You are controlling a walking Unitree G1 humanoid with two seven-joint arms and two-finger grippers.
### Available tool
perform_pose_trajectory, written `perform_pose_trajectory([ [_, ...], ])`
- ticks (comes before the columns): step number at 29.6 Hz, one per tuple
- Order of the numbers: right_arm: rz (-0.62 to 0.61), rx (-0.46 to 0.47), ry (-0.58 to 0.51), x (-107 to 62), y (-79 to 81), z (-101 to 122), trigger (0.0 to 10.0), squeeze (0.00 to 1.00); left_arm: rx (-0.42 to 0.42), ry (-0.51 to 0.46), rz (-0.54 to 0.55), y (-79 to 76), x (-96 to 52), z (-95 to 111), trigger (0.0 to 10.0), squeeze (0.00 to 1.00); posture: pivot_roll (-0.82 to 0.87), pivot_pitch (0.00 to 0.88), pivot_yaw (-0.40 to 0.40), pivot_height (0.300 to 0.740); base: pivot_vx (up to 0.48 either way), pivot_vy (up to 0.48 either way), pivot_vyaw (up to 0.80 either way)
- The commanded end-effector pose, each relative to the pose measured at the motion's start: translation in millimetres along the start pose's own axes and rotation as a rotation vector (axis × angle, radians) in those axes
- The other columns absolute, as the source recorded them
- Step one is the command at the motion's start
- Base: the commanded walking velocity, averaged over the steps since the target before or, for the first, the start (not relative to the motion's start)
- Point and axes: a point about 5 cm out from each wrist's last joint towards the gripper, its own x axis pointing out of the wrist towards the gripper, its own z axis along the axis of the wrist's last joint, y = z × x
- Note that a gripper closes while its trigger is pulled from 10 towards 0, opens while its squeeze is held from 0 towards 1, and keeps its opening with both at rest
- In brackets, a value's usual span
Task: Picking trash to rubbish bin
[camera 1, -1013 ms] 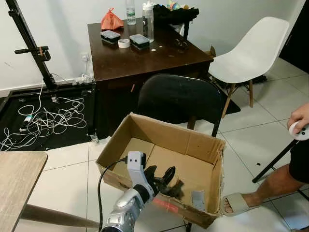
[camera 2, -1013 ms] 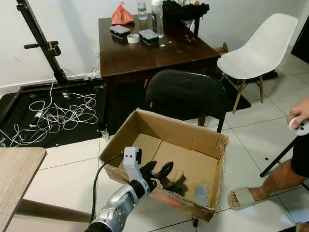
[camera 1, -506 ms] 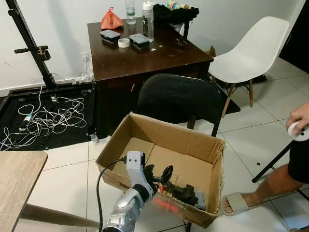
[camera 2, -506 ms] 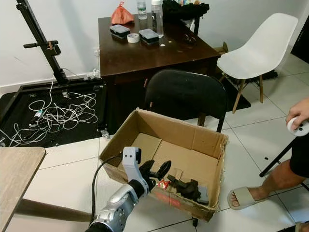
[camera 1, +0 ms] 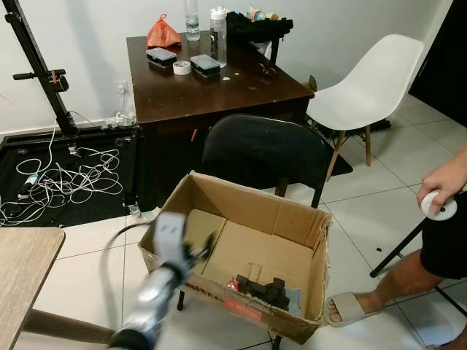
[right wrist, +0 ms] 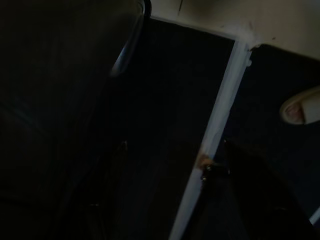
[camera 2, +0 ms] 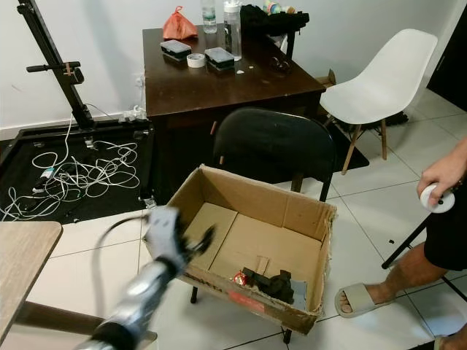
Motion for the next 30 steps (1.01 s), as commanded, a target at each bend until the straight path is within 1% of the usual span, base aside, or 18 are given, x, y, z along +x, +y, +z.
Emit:
perform_pose_trajectory([
  [1, 0.038, -0.009, -0.002, 0.6, 8.6, 1.1, 10.0, 0.00, 0.073, 0.048, -0.005, 0.9, -7.1, -12.2, 10.0, 0.00, -0.13, 0.146, 0.043, 0.740, 0.000, 0.000, 0.00],
  [4, 0.047, -0.005, -0.014, 1.0, 8.5, 5.3, 10.0, 0.00, 0.172, 0.197, 0.049, 21.9, -32.3, -42.7, 10.0, 0.00, -0.12, 0.137, 0.040, 0.740, 0.000, 0.000, 0.00],
  [5, 0.047, -0.005, -0.014, 1.0, 8.5, 5.3, 10.0, 0.00, 0.172, 0.197, 0.049, 21.9, -32.3, -42.7, 10.0, 0.00, -0.12, 0.137, 0.040, 0.740, 0.000, 0.000, 0.00],
  [6, 0.052, -0.008, -0.017, 1.1, 8.5, 6.6, 10.0, 0.00, 0.245, 0.303, 0.060, 32.1, -50.1, -61.4, 10.0, 0.00, -0.11, 0.131, 0.036, 0.740, 0.000, 0.000, 0.00],
  [7, 0.052, -0.008, -0.017, 1.1, 8.5, 6.6, 10.0, 0.00, 0.245, 0.303, 0.060, 32.1, -50.1, -61.4, 10.0, 0.00, -0.11, 0.131, 0.036, 0.740, 0.000, 0.000, 0.00],
  [8, 0.056, -0.010, -0.018, 1.1, 8.6, 7.0, 10.0, 0.00, 0.294, 0.356, 0.050, 34.8, -58.4, -70.1, 10.0, 0.00, -0.11, 0.127, 0.035, 0.740, 0.000, 0.000, 0.00],
  [10, 0.066, -0.016, -0.019, 1.1, 9.4, 7.6, 10.0, 0.00, 0.422, 0.528, -0.004, 37.2, -85.6, -98.4, 10.0, 0.00, -0.10, 0.124, 0.033, 0.740, 0.000, 0.000, 0.00],
  [11, 0.069, -0.020, -0.019, 1.1, 9.9, 7.6, 10.0, 0.00, 0.508, 0.666, -0.073, 34.5, -109.3, -120.7, 10.0, 0.00, -0.10, 0.120, 0.032, 0.740, 0.000, 0.000, 0.00],
  [13, 0.069, -0.020, -0.019, 1.1, 9.9, 7.6, 10.0, 0.00, 0.508, 0.666, -0.073, 34.5, -109.3, -120.7, 10.0, 0.00, -0.10, 0.120, 0.032, 0.740, 0.000, 0.000, 0.00],
  [16, 0.071, -0.023, -0.017, 1.2, 10.3, 8.0, 10.0, 0.00, 0.493, 0.825, -0.131, 24.0, -142.7, -148.6, 10.0, 0.00, -0.10, 0.110, 0.030, 0.740, 0.000, 0.000, 0.00],
  [17, 0.071, -0.023, -0.017, 1.2, 10.3, 8.0, 10.0, 0.00, 0.493, 0.825, -0.131, 24.0, -142.7, -148.6, 10.0, 0.00, -0.10, 0.110, 0.030, 0.740, 0.000, 0.000, 0.00],
  [18, 0.081, -0.022, -0.018, 1.3, 11.3, 8.5, 10.0, 0.00, 0.439, 0.899, -0.136, 16.1, -160.0, -161.6, 10.0, 0.00, -0.09, 0.108, 0.029, 0.740, 0.000, 0.000, 0.00],
  [19, 0.088, -0.020, -0.019, 1.3, 12.0, 8.7, 10.0, 0.00, 0.412, 0.928, -0.134, 12.3, -167.3, -166.8, 10.0, 0.00, -0.09, 0.108, 0.029, 0.740, 0.000, 0.000, 0.00],
  [21, 0.093, -0.023, -0.019, 1.3, 12.5, 8.9, 10.0, 0.00, 0.385, 0.947, -0.131, 8.9, -172.7, -170.6, 10.0, 0.00, -0.09, 0.108, 0.029, 0.740, 0.000, 0.000, 0.00],
  [22, 0.099, -0.026, -0.022, 1.4, 13.3, 9.9, 10.0, 0.00, 0.311, 1.000, -0.121, -0.6, -185.8, -179.6, 10.0, 0.00, -0.09, 0.101, 0.028, 0.740, 0.000, 0.000, 0.57],
  [24, 0.101, -0.026, -0.023, 1.4, 13.6, 10.2, 10.0, 0.00, 0.292, 1.016, -0.120, -3.5, -189.6, -182.1, 10.0, 0.00, -0.09, 0.101, 0.028, 0.740, 0.000, 0.000, 0.57],
  [26, 0.107, -0.032, -0.022, 1.5, 14.8, 11.2, 10.0, 0.00, 0.263, 1.071, -0.133, -12.3, -202.2, -189.6, 10.0, 0.00, -0.09, 0.094, 0.030, 0.740, 0.000, 0.000, 0.77],
  [30, 0.111, -0.029, -0.022, 1.6, 15.3, 11.6, 10.0, 0.00, 0.266, 1.089, -0.146, -16.4, -205.5, -191.9, 10.0, 0.00, -0.09, 0.090, 0.031, 0.740, 0.000, 0.000, 0.77],
])
